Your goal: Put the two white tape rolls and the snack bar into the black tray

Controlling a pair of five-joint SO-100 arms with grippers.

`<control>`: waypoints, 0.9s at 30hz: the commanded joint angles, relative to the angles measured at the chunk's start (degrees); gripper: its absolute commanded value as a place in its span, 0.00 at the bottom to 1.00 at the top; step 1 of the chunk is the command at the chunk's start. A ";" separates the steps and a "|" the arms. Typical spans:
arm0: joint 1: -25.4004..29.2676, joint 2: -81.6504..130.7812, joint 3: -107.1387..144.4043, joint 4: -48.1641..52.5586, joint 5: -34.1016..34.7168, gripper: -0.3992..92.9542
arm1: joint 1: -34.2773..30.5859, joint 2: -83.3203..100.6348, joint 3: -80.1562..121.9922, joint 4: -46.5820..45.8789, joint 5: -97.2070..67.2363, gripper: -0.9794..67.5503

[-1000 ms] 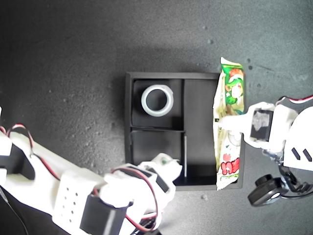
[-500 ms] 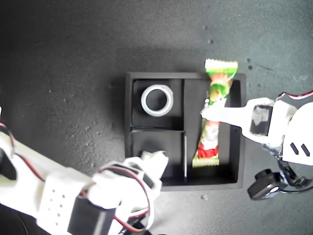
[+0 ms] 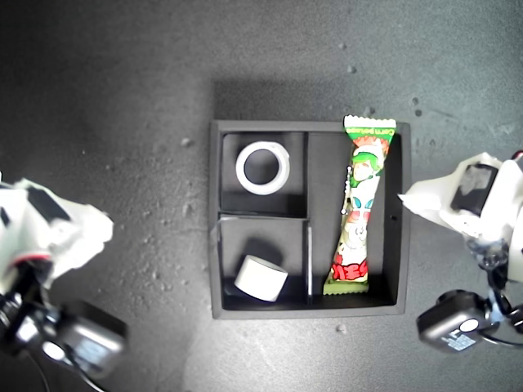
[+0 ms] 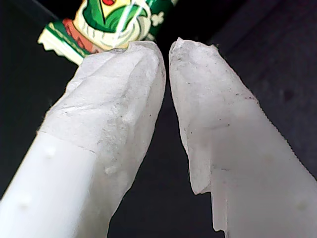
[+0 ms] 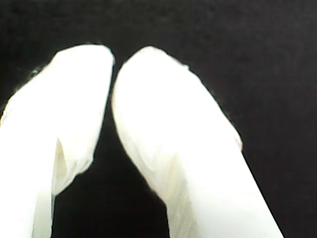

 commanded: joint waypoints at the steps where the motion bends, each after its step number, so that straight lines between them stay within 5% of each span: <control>1: -0.88 15.29 14.77 -4.48 -0.62 0.01 | 1.23 2.55 -4.66 5.01 6.68 0.01; 16: -0.18 47.72 45.88 -8.26 -4.22 0.00 | 10.81 30.76 25.14 2.72 13.89 0.01; 27: -0.35 56.43 52.21 -2.90 -4.75 0.00 | 9.23 60.38 60.47 -7.82 19.25 0.01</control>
